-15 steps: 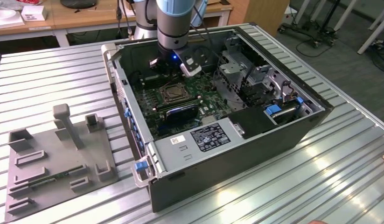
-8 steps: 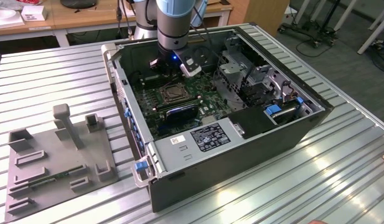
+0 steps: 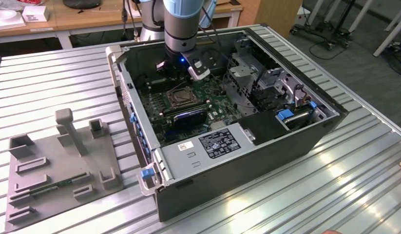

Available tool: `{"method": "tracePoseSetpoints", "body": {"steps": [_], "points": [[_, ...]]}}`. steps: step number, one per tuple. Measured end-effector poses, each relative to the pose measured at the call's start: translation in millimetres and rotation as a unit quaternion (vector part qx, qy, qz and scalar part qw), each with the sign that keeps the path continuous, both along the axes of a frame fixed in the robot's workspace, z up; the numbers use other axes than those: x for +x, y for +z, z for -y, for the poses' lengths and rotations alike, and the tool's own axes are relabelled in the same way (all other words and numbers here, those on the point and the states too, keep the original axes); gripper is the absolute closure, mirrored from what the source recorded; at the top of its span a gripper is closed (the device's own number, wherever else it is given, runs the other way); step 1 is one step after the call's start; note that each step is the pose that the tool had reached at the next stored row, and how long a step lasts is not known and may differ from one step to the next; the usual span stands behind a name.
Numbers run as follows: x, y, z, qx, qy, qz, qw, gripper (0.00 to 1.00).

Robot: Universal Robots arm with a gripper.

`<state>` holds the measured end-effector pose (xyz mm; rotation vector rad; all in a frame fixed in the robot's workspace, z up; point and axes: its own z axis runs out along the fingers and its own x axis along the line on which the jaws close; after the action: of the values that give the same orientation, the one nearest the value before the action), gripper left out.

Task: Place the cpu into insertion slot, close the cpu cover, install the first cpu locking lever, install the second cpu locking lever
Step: 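Install the first cpu locking lever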

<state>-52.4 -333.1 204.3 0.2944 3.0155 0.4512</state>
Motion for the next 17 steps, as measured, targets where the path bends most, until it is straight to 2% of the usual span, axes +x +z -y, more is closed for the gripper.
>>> {"method": "tracePoseSetpoints", "body": {"steps": [3, 4, 7, 10, 13, 17], "points": [[0.0, -0.3, -0.6, 0.0003, 0.0, 0.0001, 1.0, 0.9], [-0.2, -0.6, -1.2, 0.0015, 0.0, 0.0004, 1.0, 0.9], [-1.3, -1.4, -2.0, 0.0072, 0.0, 0.0012, 0.99997, 0.9], [-1.8, -1.5, -2.2, 0.0164, 0.0, 0.0017, 0.99986, 0.9], [-1.9, -0.6, -2.1, 0.0169, 0.0, 0.0016, 0.99986, 0.9], [-1.9, 5.9, -2.1, 0.0178, 0.0, 0.0017, 0.99984, 0.9]]}}
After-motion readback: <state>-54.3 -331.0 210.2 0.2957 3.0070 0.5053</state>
